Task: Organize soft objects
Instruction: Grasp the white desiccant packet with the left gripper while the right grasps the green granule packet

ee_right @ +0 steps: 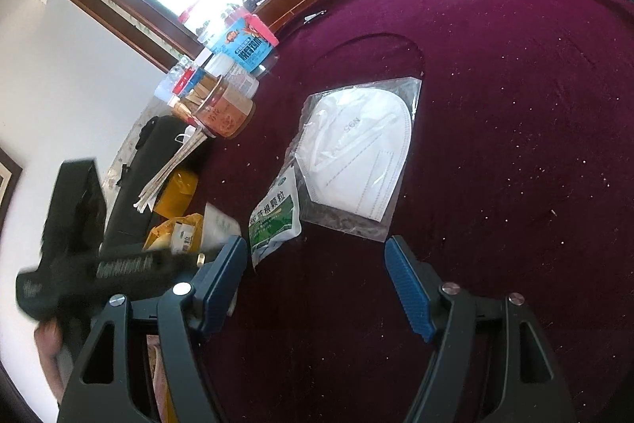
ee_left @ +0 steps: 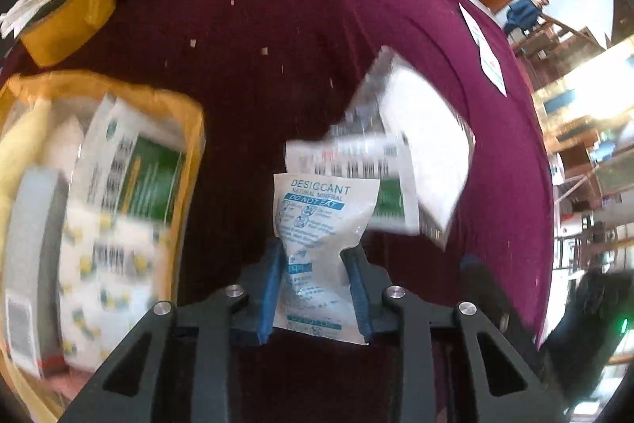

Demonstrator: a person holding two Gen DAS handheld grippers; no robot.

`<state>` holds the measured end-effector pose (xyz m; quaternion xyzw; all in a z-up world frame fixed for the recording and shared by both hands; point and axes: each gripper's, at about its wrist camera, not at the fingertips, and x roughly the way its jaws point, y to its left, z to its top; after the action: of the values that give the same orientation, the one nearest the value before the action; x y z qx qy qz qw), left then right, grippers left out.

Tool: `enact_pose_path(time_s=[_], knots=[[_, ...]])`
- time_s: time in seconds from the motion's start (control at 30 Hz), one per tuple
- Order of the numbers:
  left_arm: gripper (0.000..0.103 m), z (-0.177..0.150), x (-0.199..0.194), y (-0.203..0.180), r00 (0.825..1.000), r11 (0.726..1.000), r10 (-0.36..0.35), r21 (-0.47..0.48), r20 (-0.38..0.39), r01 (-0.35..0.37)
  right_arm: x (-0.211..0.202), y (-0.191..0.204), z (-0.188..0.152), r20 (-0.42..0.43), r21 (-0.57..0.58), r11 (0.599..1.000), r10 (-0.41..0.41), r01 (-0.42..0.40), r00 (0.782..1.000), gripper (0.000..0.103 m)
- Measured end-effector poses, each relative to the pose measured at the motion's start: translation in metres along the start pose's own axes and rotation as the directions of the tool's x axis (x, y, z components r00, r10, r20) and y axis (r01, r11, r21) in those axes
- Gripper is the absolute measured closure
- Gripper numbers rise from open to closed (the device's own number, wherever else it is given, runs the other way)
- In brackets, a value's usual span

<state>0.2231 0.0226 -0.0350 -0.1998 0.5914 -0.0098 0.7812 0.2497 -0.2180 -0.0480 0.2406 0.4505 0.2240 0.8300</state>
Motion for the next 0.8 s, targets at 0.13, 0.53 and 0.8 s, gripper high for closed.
enact_pose_path(time_s=[0.13,0.53,0.8], knots=[[0.071,-0.033,-0.012,-0.002,1.0,0.998,0.01,0.064,0.017,-0.011,0.001,0.002,-0.002,-0.002,-0.012,1.0,-0.012,0.012,1.0,0.031],[0.071,-0.087,-0.04,0.026,0.991,0.991,-0.123,0.061,0.058,0.119,0.007,0.025,-0.014,-0.028,-0.126,0.992,0.005,-0.008,1.0,0.031],[0.071,-0.092,-0.05,0.027,0.975,0.978,-0.202,0.066,0.088,0.197,0.027,0.028,-0.013,-0.112,-0.116,0.993,0.002,-0.015,0.994,0.031]])
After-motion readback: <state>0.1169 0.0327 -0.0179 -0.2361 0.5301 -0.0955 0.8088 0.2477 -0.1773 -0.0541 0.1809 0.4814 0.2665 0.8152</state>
